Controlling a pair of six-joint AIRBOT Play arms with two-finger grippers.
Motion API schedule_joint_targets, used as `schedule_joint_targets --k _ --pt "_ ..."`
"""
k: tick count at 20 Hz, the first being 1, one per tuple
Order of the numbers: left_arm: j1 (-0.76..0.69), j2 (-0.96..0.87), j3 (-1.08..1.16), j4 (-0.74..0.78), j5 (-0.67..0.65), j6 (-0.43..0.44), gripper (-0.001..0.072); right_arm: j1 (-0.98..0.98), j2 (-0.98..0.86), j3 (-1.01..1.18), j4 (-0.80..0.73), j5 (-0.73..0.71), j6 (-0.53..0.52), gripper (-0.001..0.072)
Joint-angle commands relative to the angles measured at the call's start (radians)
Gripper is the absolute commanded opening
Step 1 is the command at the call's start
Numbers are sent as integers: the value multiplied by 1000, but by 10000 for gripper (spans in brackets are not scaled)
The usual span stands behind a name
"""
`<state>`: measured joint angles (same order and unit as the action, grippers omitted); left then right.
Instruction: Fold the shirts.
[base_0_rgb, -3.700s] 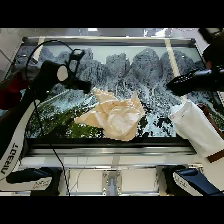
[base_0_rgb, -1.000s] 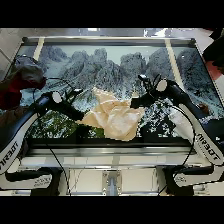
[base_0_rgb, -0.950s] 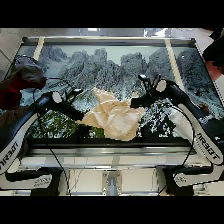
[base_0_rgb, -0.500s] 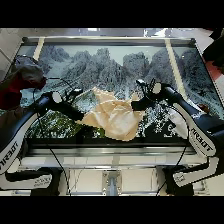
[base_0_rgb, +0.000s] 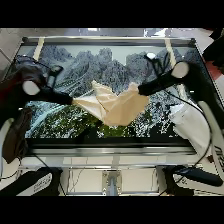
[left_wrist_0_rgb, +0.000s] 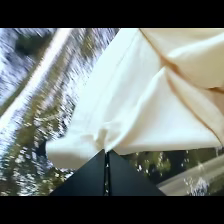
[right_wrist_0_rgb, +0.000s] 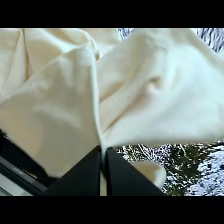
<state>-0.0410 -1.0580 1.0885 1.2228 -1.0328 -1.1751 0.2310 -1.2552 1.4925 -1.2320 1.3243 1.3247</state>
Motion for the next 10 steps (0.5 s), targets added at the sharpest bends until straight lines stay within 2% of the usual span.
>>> schedule_joint_targets --k 1,3,6,8,10 --pt "115 282 64 1 26 -30 11 0 210 163 -17 164 0 12" --pt "196 468 65 0 104 -31 10 0 321 238 -11 176 31 12" --pt "274 662 72 0 239 -82 9 0 428 341 33 173 45 12" --pt "287 703 97 0 242 -82 9 0 448 385 48 167 55 12" --pt "287 666 99 0 219 -82 9 0 433 383 42 192 55 12"
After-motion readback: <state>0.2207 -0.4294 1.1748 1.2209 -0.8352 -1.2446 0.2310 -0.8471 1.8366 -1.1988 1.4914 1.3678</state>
